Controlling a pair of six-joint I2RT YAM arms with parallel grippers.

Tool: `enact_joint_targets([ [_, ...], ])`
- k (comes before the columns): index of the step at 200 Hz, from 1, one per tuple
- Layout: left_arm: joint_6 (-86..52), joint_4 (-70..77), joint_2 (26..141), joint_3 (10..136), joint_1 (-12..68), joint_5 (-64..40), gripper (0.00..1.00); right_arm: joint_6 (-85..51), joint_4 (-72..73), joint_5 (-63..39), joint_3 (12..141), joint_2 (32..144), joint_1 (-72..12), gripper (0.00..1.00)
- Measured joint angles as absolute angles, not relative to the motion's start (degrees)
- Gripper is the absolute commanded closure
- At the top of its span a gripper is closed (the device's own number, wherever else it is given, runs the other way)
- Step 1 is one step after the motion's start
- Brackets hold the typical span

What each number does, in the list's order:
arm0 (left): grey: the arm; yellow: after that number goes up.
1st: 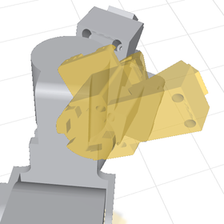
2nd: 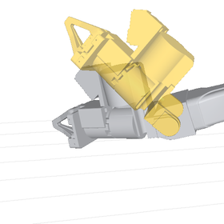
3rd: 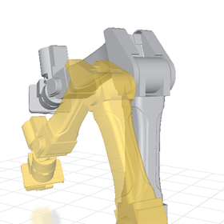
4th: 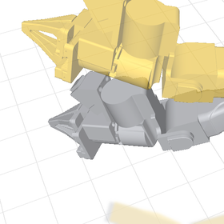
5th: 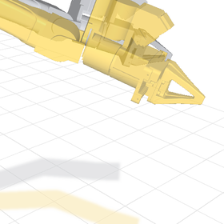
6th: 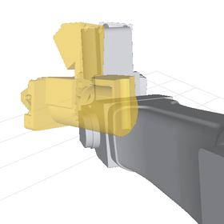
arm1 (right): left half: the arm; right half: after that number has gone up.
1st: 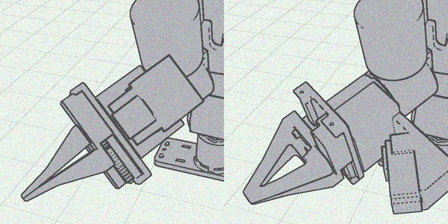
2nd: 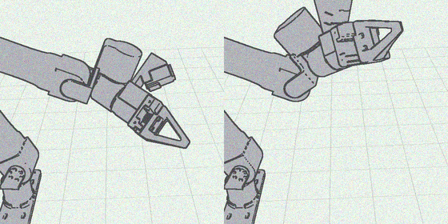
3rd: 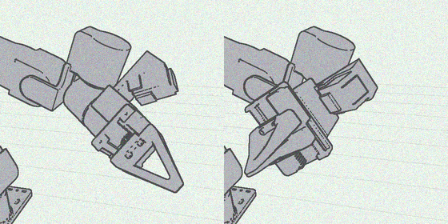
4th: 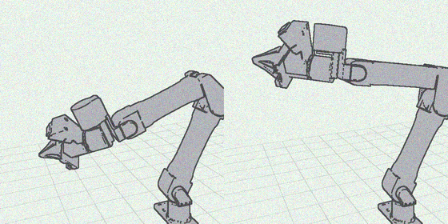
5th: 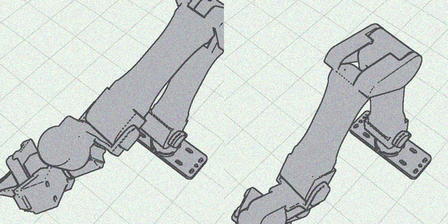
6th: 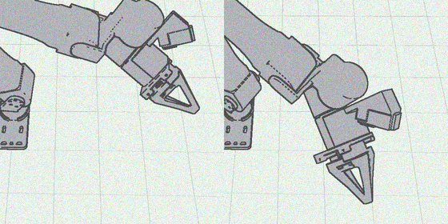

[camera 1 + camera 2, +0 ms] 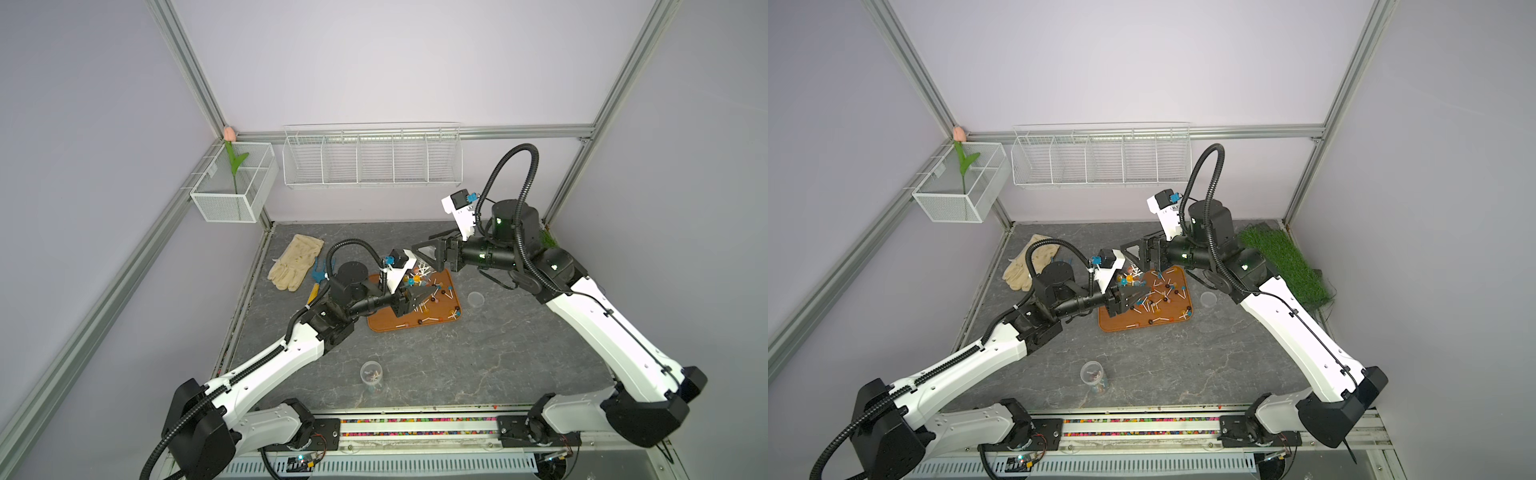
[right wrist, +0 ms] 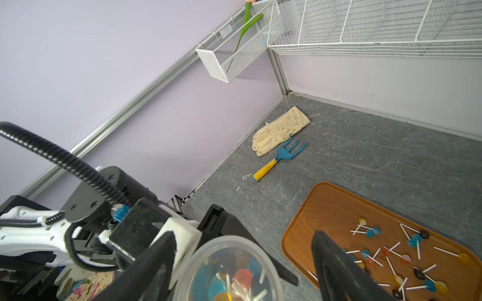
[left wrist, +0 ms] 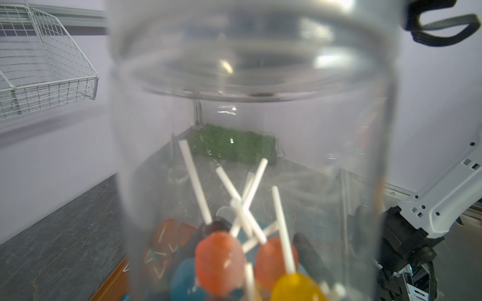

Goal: Pour the candies out of the jar
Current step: Unscrew the lid from the jar.

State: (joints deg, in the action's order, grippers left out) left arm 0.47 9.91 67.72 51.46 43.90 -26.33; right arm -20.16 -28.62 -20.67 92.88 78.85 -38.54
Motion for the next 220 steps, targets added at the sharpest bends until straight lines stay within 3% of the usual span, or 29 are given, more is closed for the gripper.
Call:
enact_joint_targets([
  [37, 0.5, 9.3, 67.7, 51.2, 43.9, -25.7, 0.62, -20.3, -28.6, -20.3, 92.8, 79.2, -38.9, 0.38],
  [77, 0.5, 8.6, 67.7, 51.1, 43.9, -25.4, 0.62, -20.1, -28.5, -20.6, 92.6, 79.2, -39.1, 0.47],
  [156, 0.4, 8.0, 67.2, 50.7, 43.9, -25.8, 0.62, -17.5, -27.5, -23.0, 91.7, 79.2, -38.9, 0.48],
  [220, -0.4, 7.9, 65.9, 51.2, 43.7, -32.4, 0.61, -7.6, -27.6, -39.8, 93.2, 79.8, -35.5, 0.48],
])
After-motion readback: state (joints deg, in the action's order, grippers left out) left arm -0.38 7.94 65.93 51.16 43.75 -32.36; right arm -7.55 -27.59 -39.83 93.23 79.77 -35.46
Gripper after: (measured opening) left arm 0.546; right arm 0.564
